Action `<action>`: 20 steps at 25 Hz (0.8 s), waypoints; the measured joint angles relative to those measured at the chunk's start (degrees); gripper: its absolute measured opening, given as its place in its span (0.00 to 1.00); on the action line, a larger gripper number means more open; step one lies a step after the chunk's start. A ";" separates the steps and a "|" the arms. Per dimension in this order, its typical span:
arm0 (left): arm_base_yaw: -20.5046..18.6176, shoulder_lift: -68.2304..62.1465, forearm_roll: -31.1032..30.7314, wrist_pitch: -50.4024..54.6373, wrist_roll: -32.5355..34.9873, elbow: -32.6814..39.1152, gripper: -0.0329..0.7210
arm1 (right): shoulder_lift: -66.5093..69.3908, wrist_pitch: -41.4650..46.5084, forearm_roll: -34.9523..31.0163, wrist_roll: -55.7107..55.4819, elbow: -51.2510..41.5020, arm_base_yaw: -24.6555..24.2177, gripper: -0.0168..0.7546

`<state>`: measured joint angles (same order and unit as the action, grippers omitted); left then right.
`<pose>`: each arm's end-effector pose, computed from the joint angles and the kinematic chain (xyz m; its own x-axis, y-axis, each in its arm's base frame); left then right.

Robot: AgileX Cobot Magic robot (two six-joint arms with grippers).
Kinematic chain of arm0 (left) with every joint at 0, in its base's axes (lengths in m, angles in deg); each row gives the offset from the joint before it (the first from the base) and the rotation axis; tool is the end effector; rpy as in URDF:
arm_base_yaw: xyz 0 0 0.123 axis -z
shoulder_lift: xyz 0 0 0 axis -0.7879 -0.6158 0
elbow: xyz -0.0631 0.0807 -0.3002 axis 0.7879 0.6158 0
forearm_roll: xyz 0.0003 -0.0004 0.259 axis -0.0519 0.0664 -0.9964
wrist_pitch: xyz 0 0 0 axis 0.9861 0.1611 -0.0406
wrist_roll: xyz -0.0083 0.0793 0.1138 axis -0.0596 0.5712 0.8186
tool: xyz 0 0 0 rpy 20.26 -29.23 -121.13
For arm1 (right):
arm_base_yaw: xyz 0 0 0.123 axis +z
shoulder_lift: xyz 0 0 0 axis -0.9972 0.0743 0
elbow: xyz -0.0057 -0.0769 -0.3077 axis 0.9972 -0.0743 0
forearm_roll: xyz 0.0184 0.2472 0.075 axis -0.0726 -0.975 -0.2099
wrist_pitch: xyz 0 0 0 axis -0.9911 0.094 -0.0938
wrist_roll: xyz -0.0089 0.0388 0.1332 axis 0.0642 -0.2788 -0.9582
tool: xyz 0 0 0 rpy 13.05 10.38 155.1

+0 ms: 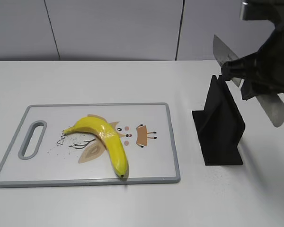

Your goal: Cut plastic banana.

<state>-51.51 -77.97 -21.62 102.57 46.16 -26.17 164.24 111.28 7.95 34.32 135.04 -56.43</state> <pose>0.0085 -0.0157 0.2517 -0.4801 0.1271 -0.8680 0.1662 0.9847 0.0522 0.2739 0.1256 0.2601 -0.8967 0.0067 -0.4425 -0.0145 0.9989 0.0445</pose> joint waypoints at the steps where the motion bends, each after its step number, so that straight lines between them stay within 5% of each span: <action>1: 0.00 0.00 0.00 0.00 0.00 0.00 0.78 | 0.54 -0.37 0.05 0.00 -0.16 0.00 0.23; 20: 0.06 0.00 0.00 0.00 0.00 0.00 0.78 | 7.80 1.12 -2.85 0.05 -0.54 0.00 0.23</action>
<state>-51.45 -77.97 -21.62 102.57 46.16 -26.17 172.04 112.40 5.11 34.38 134.50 -56.43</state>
